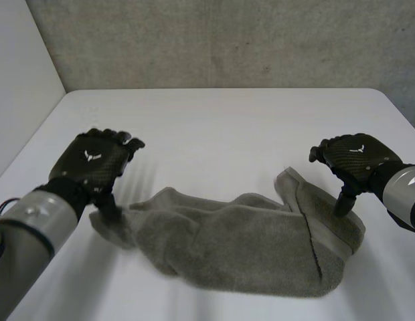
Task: Fold the towel.
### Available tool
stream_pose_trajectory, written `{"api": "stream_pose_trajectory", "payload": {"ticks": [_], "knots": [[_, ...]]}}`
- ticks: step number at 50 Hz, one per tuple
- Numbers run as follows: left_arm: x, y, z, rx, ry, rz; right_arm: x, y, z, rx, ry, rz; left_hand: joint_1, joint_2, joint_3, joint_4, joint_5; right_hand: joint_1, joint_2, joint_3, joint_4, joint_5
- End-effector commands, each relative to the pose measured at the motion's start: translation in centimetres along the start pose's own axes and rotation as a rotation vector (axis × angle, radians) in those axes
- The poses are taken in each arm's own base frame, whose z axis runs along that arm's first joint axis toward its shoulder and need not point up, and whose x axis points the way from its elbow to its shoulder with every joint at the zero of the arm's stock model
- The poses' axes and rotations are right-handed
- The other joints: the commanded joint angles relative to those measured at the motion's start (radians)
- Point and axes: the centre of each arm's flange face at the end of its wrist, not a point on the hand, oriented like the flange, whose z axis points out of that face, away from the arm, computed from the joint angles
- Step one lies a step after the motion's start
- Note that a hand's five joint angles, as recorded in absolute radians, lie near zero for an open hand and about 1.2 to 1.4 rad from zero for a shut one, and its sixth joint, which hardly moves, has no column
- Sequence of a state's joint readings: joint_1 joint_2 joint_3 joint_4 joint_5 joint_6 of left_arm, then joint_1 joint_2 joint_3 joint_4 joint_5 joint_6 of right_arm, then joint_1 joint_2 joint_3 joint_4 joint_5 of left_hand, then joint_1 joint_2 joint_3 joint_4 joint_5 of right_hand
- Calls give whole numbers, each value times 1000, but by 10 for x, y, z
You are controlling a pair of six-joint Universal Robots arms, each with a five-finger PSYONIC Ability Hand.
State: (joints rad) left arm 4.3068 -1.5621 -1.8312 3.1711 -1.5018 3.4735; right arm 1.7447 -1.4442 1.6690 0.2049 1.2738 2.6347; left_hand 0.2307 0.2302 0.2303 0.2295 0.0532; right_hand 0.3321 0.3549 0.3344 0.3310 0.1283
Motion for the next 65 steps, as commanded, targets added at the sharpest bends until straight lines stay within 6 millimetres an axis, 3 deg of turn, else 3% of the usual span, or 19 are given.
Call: {"api": "stream_pose_trajectory", "payload": {"ticks": [1,3,9,17,22,31,36,38,39,41,43,44,46,49,51,60,63,65], "knots": [[5,18,35,-71,24,-81,8,22,18,-75,8,26,156,157,156,157,159,17,-6,15,18,46],[6,22,51,-87,32,-86,15,30,25,-105,14,41,296,297,297,297,299,20,-3,18,21,49],[-1,15,67,-78,18,-115,14,35,32,-125,-1,48,341,341,341,342,344,38,15,35,39,67],[-27,-23,74,25,-43,-230,12,25,31,-93,-6,30,341,341,341,342,344,20,-3,18,21,49],[-32,-38,75,71,-50,-265,-19,8,31,-33,-75,-77,341,341,341,342,344,11,-12,9,12,40],[-32,-53,80,120,-48,-265,-37,22,50,-117,-65,-206,370,371,371,372,373,55,32,53,56,85],[-15,-34,85,51,-3,-261,-40,38,64,-205,-37,-266,408,409,409,410,411,137,115,135,139,167],[9,-13,84,-54,62,-248,-38,46,70,-248,-7,-301,420,421,421,421,423,266,243,264,267,295],[9,-13,84,-54,62,-248,-38,46,70,-248,-7,-301,420,421,421,421,423,267,244,264,268,296],[17,-1,83,-112,85,-244,-37,47,71,-254,3,-314,420,421,421,421,423,405,382,402,406,434],[29,18,78,-224,121,-239,-33,40,72,-234,28,-315,417,418,418,419,420,811,788,808,812,840],[29,19,78,-224,121,-239,-33,40,72,-234,28,-315,417,418,418,419,420,813,790,810,814,842],[37,35,69,-329,149,-228,-26,24,65,-178,66,-299,417,418,418,419,420,1063,1041,1061,1064,1093],[42,41,63,-370,163,-222,-21,12,59,-132,97,-284,414,415,415,416,417,1064,1041,1062,1065,1093],[47,49,53,-412,180,-212,-11,-6,50,-46,157,-252,406,406,406,407,409,1064,1041,1062,1065,1093],[51,62,42,-427,188,-191,-12,-23,22,53,133,-229,391,391,391,392,394,1064,1041,1062,1065,1093],[52,68,39,-436,188,-182,2,-27,9,81,157,-214,391,391,391,392,394,1064,1041,1062,1065,1093],[51,69,37,-439,186,-181,21,-26,-4,102,208,-198,391,391,391,392,394,1064,1041,1062,1065,1093]]}}
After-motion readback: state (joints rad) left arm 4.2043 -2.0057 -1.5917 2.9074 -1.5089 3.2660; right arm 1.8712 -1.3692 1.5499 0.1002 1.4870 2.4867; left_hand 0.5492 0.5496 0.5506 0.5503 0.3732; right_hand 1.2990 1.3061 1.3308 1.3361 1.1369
